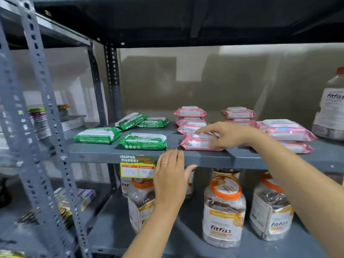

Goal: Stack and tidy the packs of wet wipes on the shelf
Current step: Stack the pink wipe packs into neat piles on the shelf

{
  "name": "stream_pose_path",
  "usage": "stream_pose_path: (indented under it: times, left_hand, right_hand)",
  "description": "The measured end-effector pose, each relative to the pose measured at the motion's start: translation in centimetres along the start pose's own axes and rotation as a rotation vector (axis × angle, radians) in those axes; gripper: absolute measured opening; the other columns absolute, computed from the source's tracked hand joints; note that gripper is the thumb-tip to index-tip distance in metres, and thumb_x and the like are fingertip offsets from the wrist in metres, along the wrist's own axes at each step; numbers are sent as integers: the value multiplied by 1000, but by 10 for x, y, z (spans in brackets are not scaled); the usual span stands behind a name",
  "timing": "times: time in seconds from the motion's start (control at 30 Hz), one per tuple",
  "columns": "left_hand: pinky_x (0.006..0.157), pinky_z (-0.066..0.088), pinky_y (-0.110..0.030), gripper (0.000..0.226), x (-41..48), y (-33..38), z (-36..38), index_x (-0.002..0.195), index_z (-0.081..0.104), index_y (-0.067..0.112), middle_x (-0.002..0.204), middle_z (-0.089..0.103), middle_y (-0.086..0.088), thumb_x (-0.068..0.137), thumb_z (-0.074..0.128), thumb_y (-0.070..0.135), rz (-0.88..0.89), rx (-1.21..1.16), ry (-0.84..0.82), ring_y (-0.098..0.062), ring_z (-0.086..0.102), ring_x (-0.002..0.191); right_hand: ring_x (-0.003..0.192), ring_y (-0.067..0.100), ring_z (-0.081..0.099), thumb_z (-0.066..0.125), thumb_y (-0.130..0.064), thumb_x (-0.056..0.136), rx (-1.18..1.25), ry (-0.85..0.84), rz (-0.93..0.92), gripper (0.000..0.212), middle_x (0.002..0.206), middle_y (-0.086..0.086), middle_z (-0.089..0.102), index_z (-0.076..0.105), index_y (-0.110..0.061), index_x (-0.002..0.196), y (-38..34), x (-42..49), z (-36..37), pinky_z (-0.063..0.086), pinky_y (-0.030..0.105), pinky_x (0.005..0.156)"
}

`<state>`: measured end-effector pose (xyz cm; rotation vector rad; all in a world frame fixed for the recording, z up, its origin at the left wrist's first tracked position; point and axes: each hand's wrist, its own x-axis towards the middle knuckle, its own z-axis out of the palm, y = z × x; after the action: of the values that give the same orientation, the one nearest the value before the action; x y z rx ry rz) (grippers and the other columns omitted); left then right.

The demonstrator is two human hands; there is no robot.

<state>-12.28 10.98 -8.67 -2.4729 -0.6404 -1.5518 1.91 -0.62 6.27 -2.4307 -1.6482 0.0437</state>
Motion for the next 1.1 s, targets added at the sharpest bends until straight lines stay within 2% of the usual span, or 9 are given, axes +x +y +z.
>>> stream_pose_path:
  times: [0.13, 0.27, 0.33, 0.4, 0.47, 0.63, 0.83, 1.0, 1.1]
  left_hand:
    - [85, 52, -36, 42, 7, -7, 2, 103, 68, 7, 101, 69, -9, 77, 73, 39, 50, 18, 13, -26, 63, 97]
    - [79, 53, -36, 38, 12, -13, 3, 96, 69, 7, 92, 69, -8, 75, 74, 39, 99, 41, 5, -26, 64, 89]
    - [77, 53, -36, 37, 13, -13, 4, 94, 69, 8, 89, 68, -8, 75, 74, 40, 105, 37, 7, -25, 64, 86]
    - [76, 53, -35, 37, 14, -13, 4, 93, 69, 8, 88, 68, -7, 75, 75, 40, 100, 24, 6, -25, 64, 85]
    - [75, 52, -35, 36, 13, -14, 3, 92, 69, 9, 86, 67, -7, 75, 74, 40, 100, 13, 19, -25, 63, 83]
    - [73, 50, -34, 36, 12, -18, 5, 92, 66, 11, 82, 61, -3, 80, 65, 45, 114, -17, 54, -22, 59, 77]
    - [74, 49, -33, 36, 12, -18, 7, 93, 67, 12, 83, 62, -2, 82, 61, 46, 100, -23, 70, -22, 58, 78]
    - [76, 49, -33, 35, 11, -17, 6, 95, 66, 12, 85, 63, -2, 83, 62, 44, 99, -17, 62, -22, 58, 80]
    - [78, 49, -33, 36, 11, -17, 5, 96, 66, 12, 88, 63, -2, 84, 59, 45, 99, -17, 55, -22, 58, 81]
  right_hand:
    - [111, 22, 51, 63, -33, 86, 6, 39, 99, 50, 129, 3, 48, 50, -36, 134, -3, 4, 6, 42, 38, 97]
    - [95, 20, 57, 46, -54, 90, -12, 94, 168, 41, 103, -3, 63, 66, -26, 111, -13, 0, 1, 44, 35, 86]
    - [115, 20, 54, 44, -40, 97, 99, 79, 187, 30, 114, -12, 57, 64, -29, 117, -11, -4, -1, 41, 38, 99]
    - [131, 19, 43, 47, -29, 97, 151, 12, 238, 39, 137, -12, 48, 51, -42, 133, -10, -12, -2, 34, 43, 111]
    - [133, 23, 42, 49, -29, 96, 118, 7, 267, 43, 146, -8, 44, 47, -48, 135, -9, -13, 1, 35, 46, 110]
    - [122, 27, 51, 53, -46, 91, -39, 132, 198, 48, 138, 4, 50, 50, -34, 137, -14, -4, 10, 43, 41, 100]
    - [143, 24, 27, 49, -23, 97, 293, -27, 250, 45, 154, -7, 31, 47, -53, 129, 0, -15, 2, 25, 50, 115]
    - [126, 26, 46, 55, -53, 86, 102, 76, 219, 47, 139, 0, 45, 52, -41, 131, 1, -5, 5, 41, 45, 104]
    - [133, 24, 40, 52, -58, 85, 140, 64, 225, 53, 145, -3, 41, 48, -42, 135, 4, -6, 1, 37, 46, 108]
